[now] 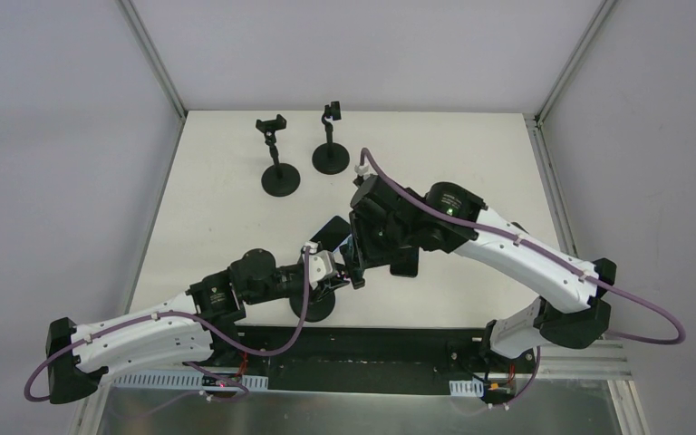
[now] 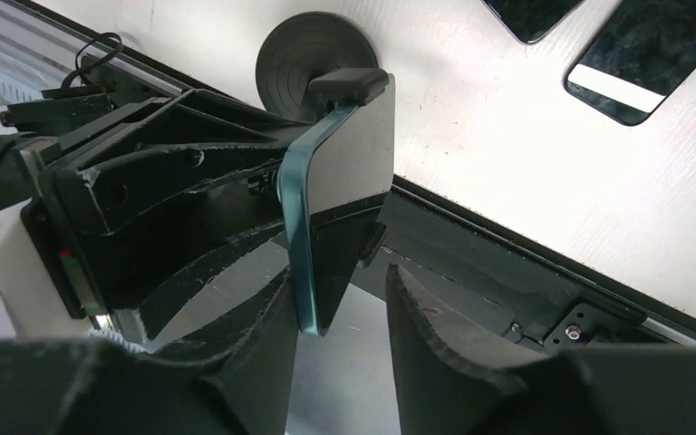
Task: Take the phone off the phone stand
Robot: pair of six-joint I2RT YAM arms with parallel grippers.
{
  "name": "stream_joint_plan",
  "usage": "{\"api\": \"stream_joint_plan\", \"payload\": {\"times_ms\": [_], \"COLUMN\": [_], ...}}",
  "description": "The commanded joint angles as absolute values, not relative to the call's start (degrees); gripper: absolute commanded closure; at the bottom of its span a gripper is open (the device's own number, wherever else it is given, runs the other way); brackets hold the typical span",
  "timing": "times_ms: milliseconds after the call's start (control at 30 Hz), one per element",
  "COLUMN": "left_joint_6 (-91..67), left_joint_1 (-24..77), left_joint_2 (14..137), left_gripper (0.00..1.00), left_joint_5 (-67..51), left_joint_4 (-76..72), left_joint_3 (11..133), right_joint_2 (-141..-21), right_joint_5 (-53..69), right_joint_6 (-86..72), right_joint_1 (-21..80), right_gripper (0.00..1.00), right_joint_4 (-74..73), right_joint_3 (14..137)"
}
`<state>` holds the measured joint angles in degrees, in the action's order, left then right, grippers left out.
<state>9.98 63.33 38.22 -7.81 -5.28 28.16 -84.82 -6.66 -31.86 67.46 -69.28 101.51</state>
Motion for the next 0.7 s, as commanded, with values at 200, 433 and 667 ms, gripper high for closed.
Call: {"api": "stream_joint_plan", "payload": {"times_ms": [200, 433, 667], "left_joint_6": [12.3, 12.3, 13.5], "left_joint_1": [63.2, 63.2, 63.2], "left_joint_2": [38.0, 37.1, 36.2], "left_gripper": [1.00, 1.00, 1.00], "left_joint_5": [-10.8, -11.8, -16.6], "left_joint_4": [-2.2, -2.2, -2.3], "left_joint_3": [26.7, 26.4, 26.2], "right_joint_2": [-89.5, -89.1, -86.3], "right_joint_5": [-11.0, -10.5, -7.5], "right_joint_6": [-22.9, -20.8, -14.0], "right_joint_1": [67.7, 67.8, 67.9], "right_gripper": [0.77, 0.90, 1.00], "right_joint_4": [-67.8, -63.7, -59.9], "right_joint_3": [94.9, 91.7, 88.1]}}
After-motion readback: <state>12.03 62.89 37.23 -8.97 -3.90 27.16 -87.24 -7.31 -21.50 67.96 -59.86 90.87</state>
